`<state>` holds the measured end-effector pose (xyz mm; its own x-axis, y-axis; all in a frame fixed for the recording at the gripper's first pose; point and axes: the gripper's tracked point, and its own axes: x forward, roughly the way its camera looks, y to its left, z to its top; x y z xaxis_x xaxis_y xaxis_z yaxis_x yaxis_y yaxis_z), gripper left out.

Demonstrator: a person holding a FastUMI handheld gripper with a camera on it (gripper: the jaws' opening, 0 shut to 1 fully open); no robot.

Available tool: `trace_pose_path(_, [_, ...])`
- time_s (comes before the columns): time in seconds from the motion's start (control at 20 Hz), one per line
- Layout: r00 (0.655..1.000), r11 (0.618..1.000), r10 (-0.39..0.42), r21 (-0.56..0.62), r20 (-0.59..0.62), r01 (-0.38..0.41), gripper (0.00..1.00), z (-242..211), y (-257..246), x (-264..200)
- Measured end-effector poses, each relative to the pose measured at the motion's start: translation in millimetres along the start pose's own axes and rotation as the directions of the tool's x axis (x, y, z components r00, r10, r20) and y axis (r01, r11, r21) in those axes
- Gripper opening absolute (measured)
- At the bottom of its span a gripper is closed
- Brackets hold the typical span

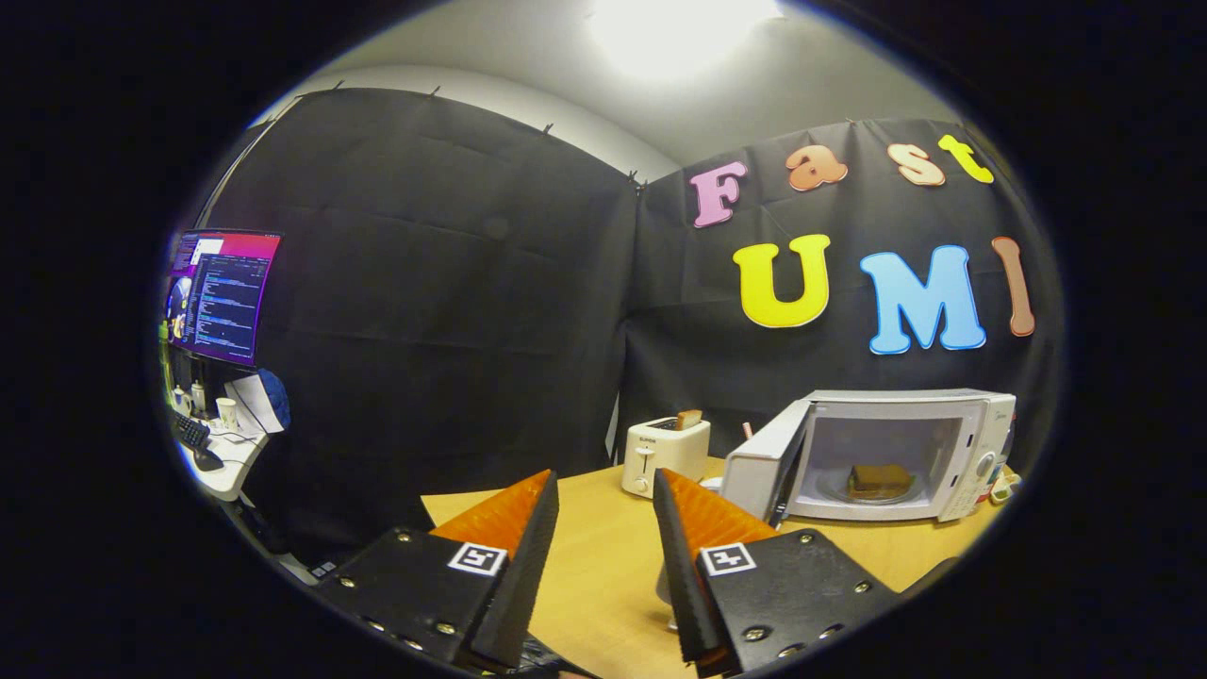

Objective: Open the microwave, put the food inside, and close the microwave door.

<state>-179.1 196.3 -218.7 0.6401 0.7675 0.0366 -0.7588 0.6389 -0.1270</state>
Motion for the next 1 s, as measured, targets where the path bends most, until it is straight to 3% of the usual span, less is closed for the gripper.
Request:
trace_pose_path(0.05, [1.0,1.0,-0.025,-0.011,-0.011,0.025,0.5,-6,-3,5])
trace_pose_path(0.1, [0.999,1.0,-0.022,-0.01,-0.031,0.022,0.46,-18,1,13])
trace_pose_path(0.2, [0.997,0.999,-0.018,0.026,-0.078,0.02,0.46,-36,3,31])
trace_pose_path(0.3, [0.994,0.999,-0.023,0.045,-0.106,0.028,0.05,-46,-5,38])
trace_pose_path(0.5, [0.989,0.994,-0.096,0.037,-0.111,0.1,0.05,-60,-33,47])
trace_pose_path(0.6, [0.99,0.992,-0.076,0.095,-0.118,0.087,0.05,-64,-37,51])
trace_pose_path(0.8, [0.987,0.99,-0.132,0.038,-0.091,0.136,0.04,-55,-54,33])
trace_pose_path(1.0, [0.98,0.981,-0.181,0.052,-0.08,0.186,0.04,-52,-83,16])
